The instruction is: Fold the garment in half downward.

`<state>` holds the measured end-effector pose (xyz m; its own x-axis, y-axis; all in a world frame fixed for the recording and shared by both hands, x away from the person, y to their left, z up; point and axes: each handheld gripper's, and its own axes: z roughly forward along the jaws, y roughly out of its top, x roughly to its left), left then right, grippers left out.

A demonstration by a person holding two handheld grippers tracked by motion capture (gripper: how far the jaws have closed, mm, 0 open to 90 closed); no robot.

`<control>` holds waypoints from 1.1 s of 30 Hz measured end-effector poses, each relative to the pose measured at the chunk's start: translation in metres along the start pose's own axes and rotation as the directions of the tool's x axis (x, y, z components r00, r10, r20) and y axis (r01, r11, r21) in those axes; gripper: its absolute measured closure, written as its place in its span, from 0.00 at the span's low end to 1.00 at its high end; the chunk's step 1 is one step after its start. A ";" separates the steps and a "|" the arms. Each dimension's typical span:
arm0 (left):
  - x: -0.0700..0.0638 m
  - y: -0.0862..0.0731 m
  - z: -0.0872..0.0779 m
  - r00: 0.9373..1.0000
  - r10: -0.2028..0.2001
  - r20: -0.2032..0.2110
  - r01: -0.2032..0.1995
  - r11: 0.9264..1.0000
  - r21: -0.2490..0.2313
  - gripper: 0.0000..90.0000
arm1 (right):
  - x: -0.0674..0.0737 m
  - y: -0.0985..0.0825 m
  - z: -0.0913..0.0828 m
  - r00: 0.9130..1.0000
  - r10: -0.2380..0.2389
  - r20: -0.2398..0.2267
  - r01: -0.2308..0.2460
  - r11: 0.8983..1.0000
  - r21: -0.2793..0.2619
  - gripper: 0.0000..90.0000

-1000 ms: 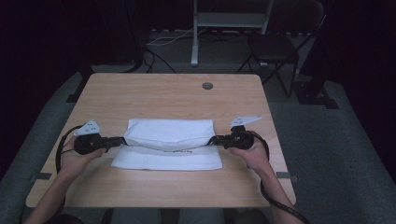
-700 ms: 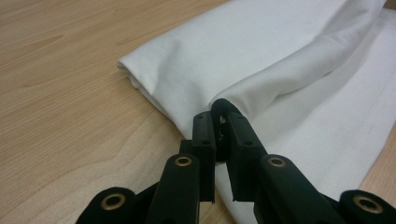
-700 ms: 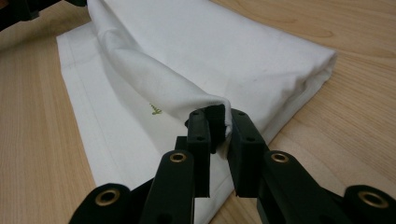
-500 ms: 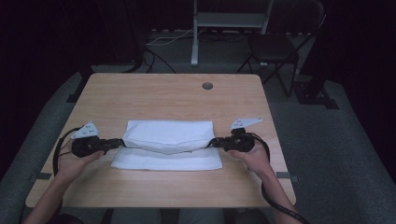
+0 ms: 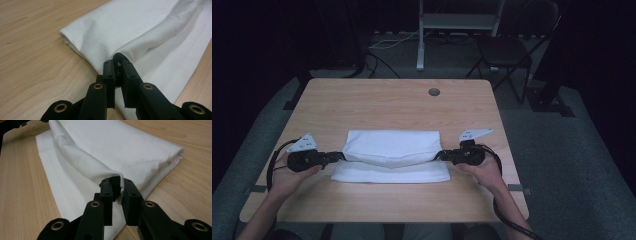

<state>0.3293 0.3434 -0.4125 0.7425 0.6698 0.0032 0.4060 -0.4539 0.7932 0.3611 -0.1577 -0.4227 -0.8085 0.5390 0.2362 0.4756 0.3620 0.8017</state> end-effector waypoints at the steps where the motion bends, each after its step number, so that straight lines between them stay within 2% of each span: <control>1: 0.000 -0.001 -0.001 1.000 0.000 -0.001 0.000 1.000 -0.003 0.92 | 0.000 0.000 0.000 1.000 -0.001 -0.001 0.001 1.000 0.000 0.89; 23: -0.007 -0.004 -0.010 1.000 0.021 0.002 -0.021 1.000 -0.006 0.92 | 0.009 -0.001 -0.003 0.999 -0.032 -0.015 0.032 0.999 0.000 0.89; 33: -0.010 -0.004 -0.014 0.999 0.034 0.003 -0.034 0.999 -0.010 0.92 | 0.011 -0.002 -0.004 0.999 -0.032 -0.019 0.032 0.999 0.005 0.89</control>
<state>0.3130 0.3468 -0.4072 0.7573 0.6524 0.0286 0.3754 -0.4707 0.7985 0.3500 -0.1560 -0.4198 -0.8298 0.5127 0.2206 0.4508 0.3828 0.8064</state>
